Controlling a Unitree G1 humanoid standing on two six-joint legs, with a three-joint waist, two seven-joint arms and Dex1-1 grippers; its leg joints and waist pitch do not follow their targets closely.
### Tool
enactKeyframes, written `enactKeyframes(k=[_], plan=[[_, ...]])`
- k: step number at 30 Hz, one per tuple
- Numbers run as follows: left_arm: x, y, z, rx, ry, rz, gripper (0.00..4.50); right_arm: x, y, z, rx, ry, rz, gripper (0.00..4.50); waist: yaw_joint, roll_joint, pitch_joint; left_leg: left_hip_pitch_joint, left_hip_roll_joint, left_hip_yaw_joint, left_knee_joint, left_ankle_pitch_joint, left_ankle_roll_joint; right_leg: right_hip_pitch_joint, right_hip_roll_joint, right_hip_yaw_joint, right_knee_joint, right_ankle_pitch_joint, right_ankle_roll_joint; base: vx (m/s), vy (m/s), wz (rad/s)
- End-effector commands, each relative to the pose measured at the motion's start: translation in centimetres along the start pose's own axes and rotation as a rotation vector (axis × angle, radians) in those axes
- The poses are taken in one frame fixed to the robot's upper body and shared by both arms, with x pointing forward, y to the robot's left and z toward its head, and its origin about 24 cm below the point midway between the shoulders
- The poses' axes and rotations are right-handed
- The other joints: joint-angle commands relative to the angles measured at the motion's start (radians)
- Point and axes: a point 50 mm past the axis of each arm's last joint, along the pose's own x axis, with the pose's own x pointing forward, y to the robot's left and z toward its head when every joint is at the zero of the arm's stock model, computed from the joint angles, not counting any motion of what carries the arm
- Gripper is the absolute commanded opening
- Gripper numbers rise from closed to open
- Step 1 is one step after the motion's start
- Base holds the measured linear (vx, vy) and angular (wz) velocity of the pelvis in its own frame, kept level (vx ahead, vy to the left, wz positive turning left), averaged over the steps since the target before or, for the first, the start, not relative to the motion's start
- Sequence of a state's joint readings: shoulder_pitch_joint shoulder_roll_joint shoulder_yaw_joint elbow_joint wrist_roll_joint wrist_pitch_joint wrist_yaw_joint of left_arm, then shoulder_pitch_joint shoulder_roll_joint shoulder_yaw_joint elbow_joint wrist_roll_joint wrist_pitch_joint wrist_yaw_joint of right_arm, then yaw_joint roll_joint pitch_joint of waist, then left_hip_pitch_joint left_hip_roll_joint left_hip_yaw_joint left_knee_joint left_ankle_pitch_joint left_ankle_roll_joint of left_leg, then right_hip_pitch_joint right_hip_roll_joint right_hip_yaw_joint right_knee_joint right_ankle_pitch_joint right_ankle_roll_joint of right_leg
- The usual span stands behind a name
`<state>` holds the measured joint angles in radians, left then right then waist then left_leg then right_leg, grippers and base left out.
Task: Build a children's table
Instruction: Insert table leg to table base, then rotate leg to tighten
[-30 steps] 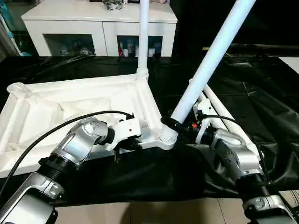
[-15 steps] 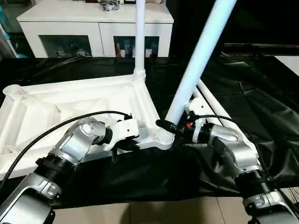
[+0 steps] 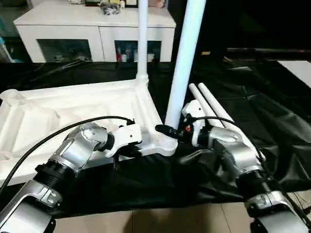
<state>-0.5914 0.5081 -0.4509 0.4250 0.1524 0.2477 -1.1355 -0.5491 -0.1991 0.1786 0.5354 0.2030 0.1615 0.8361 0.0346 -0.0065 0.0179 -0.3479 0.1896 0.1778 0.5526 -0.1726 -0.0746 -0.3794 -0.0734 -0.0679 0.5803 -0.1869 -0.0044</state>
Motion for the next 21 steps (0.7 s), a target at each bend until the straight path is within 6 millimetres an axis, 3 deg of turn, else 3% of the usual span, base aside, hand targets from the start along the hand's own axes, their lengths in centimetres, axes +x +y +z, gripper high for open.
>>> enactKeyframes(k=[1,5,14,18,19,21], plan=[[0.5,-0.7,-0.5,0.026,0.044,-0.058,0.00,-1.4,0.2,-5.7,0.139,0.222,-0.062,1.84,0.005,0.020,-0.026,0.011,0.043,-0.023,-0.073,-0.432,-0.028,0.017,-0.071,0.048,-0.081,-0.381,-0.174,0.000,0.000,0.00],[0.4,-0.5,-0.6,0.026,0.047,-0.054,0.00,-1.6,0.4,-6.1,0.145,0.224,-0.061,1.84,0.005,0.022,-0.029,0.009,0.044,-0.023,-0.074,-0.423,-0.027,0.020,-0.067,0.048,-0.075,-0.321,-0.188,0.000,0.000,0.00],[0.4,-0.4,-0.9,-0.001,0.031,-0.052,0.00,-2.1,0.3,-6.8,0.149,0.217,-0.113,1.84,0.005,0.027,-0.029,0.010,0.043,-0.023,-0.075,-0.444,-0.030,0.018,-0.068,0.048,-0.078,-0.337,-0.186,0.000,0.000,0.00],[0.9,-0.3,-1.0,-0.081,-0.020,-0.014,0.00,-1.9,-0.8,-7.0,0.156,0.213,-0.299,1.84,0.000,0.027,-0.023,0.011,0.041,-0.026,-0.078,-0.478,-0.043,0.012,-0.069,0.046,-0.084,-0.407,-0.168,0.000,0.000,0.00],[1.5,-0.1,-0.9,-0.143,-0.041,0.035,0.00,-1.7,-1.2,-7.2,0.175,0.214,-0.412,1.84,-0.003,0.026,-0.021,0.013,0.040,-0.028,-0.078,-0.503,-0.048,0.009,-0.071,0.044,-0.089,-0.459,-0.154,0.000,0.000,0.00],[2.0,0.0,-0.7,-0.171,-0.043,0.065,0.00,-1.5,-1.3,-7.2,0.186,0.213,-0.457,1.84,-0.006,0.024,-0.016,0.021,0.036,-0.033,-0.077,-0.551,-0.050,0.003,-0.072,0.040,-0.101,-0.566,-0.119,0.000,0.000,0.00]])
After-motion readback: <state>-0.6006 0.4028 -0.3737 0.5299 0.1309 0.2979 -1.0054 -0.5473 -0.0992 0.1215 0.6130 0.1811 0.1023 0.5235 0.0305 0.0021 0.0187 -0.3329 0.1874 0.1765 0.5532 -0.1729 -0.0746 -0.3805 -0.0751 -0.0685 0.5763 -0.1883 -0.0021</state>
